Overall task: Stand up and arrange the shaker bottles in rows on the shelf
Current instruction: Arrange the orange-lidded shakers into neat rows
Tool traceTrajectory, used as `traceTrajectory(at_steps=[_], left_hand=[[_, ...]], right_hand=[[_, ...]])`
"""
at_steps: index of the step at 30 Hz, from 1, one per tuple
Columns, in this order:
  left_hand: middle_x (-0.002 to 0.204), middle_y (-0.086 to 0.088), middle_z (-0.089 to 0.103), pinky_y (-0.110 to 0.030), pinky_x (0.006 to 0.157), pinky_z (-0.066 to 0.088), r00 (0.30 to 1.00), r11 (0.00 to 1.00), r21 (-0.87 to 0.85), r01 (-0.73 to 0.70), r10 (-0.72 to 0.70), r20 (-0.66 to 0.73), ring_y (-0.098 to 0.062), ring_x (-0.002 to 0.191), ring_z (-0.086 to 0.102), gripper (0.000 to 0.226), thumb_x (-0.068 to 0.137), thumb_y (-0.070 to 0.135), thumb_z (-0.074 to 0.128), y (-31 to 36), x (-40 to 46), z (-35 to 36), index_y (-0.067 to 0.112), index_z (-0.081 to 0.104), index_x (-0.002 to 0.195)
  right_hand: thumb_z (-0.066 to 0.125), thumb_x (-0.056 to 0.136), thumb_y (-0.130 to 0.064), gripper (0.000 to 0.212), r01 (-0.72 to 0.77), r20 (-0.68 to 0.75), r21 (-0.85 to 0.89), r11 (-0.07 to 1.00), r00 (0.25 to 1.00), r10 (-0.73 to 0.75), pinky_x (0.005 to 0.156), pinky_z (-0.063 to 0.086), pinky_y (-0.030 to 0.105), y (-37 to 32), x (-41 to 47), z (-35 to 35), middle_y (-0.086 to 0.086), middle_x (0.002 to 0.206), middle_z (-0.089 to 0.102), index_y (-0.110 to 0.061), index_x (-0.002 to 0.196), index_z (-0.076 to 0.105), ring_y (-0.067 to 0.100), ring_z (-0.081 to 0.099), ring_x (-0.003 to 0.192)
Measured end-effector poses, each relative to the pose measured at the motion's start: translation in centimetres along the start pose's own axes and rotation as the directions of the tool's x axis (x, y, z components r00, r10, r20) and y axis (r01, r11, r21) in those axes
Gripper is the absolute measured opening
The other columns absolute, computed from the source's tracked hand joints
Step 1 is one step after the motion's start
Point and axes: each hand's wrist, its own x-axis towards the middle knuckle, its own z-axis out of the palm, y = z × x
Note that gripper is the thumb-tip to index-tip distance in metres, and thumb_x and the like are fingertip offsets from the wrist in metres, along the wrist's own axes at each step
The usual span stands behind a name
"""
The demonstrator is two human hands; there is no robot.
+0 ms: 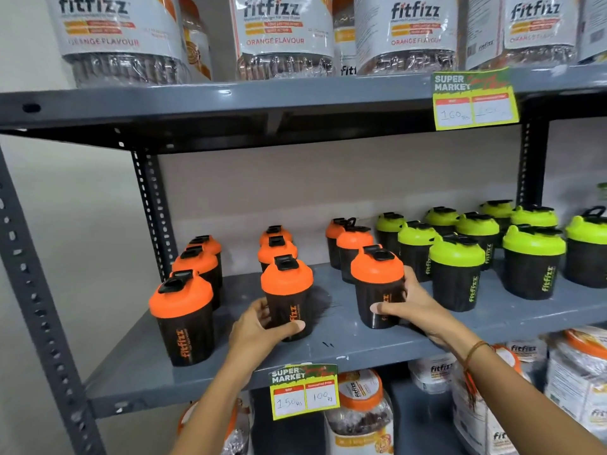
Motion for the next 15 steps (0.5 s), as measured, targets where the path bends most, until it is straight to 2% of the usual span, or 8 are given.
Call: traceTrajectory(at_steps=[2,5,7,8,10,12,14,15], left_hand=[[0.126,0.011,0.060,-0.038,0.106,0.044,0.999,0.998,-0.057,-0.012,0.014,0.040,-0.012,0.118,0.056,0.102,0.042,0.059,0.086,0.4,-0.5,-0.1,0.028,0.048,0.131],[0.134,0.014,0.051,-0.034,0.109,0.034,1.000,0.960,-0.279,-0.027,0.030,0.008,-0.010,0.127,0.047,0.102,0.048,0.072,0.072,1.2,-0.5,-0.8,0.032,0.042,0.137],[0.144,0.012,0.046,-0.038,0.114,0.029,0.996,0.918,-0.392,-0.054,0.021,-0.087,-0.010,0.133,0.042,0.082,0.064,0.076,0.061,1.9,0.6,-1.4,0.038,0.043,0.135],[0.148,0.010,0.044,-0.038,0.113,0.028,0.991,0.904,-0.420,-0.073,0.021,-0.129,-0.011,0.136,0.040,0.072,0.075,0.071,0.056,2.4,1.7,-1.7,0.038,0.042,0.137],[0.148,0.006,0.045,-0.033,0.106,0.031,0.979,0.892,-0.436,-0.123,0.037,-0.201,-0.012,0.135,0.041,0.048,0.091,0.052,0.049,3.9,4.1,-2.2,0.034,0.045,0.135],[0.145,0.002,0.048,-0.031,0.102,0.031,0.974,0.903,-0.402,-0.149,0.065,-0.216,-0.015,0.134,0.043,0.040,0.095,0.037,0.050,5.7,6.5,-2.5,0.028,0.049,0.133],[0.145,-0.001,0.049,-0.031,0.104,0.030,0.980,0.925,-0.356,-0.132,0.067,-0.189,-0.018,0.135,0.041,0.046,0.093,0.026,0.056,7.1,8.6,-2.6,0.022,0.048,0.138],[0.144,-0.003,0.048,-0.032,0.104,0.029,0.987,0.937,-0.336,-0.099,0.048,-0.156,-0.020,0.136,0.040,0.052,0.090,0.022,0.060,7.5,9.4,-2.5,0.021,0.046,0.140]], right_hand=[[0.091,0.064,-0.027,0.096,0.032,0.021,0.107,0.994,0.999,-0.034,0.088,0.049,0.021,-0.3,-0.4,0.0,-0.010,0.130,0.060,-0.034,0.141,0.033,-0.003,0.060,0.113],[0.082,0.048,-0.071,0.109,0.112,-0.091,0.333,0.936,0.992,-0.086,0.107,0.042,0.036,-1.6,-0.8,-0.4,-0.004,0.139,0.059,-0.032,0.142,0.044,0.010,0.056,0.127],[0.069,0.072,-0.068,0.079,0.197,-0.215,0.438,0.877,0.970,-0.111,0.108,0.042,0.036,-3.5,0.2,-1.2,0.003,0.138,0.060,-0.025,0.136,0.054,0.013,0.058,0.124],[0.058,0.089,-0.053,0.053,0.239,-0.269,0.427,0.872,0.954,-0.130,0.108,0.042,0.036,-4.9,1.0,-1.6,0.006,0.138,0.060,-0.022,0.132,0.058,0.015,0.058,0.122],[0.049,0.099,-0.023,0.026,0.287,-0.338,0.233,0.929,0.920,-0.199,0.106,0.045,0.034,-7.8,3.5,-2.3,0.003,0.131,0.063,-0.025,0.120,0.065,0.015,0.059,0.117],[0.052,0.095,-0.010,0.032,0.289,-0.327,-0.053,0.956,0.900,-0.290,0.104,0.047,0.028,-10.0,7.0,-2.8,-0.005,0.123,0.065,-0.026,0.118,0.067,0.010,0.060,0.112],[0.054,0.092,-0.007,0.037,0.246,-0.233,-0.296,0.923,0.918,-0.320,0.097,0.047,0.020,-11.5,10.4,-3.1,-0.003,0.126,0.064,-0.022,0.124,0.064,0.008,0.060,0.108],[0.057,0.090,-0.009,0.038,0.212,-0.178,-0.392,0.895,0.937,-0.300,0.097,0.047,0.023,-11.8,12.1,-3.2,0.001,0.130,0.063,-0.022,0.125,0.063,0.013,0.061,0.112]])
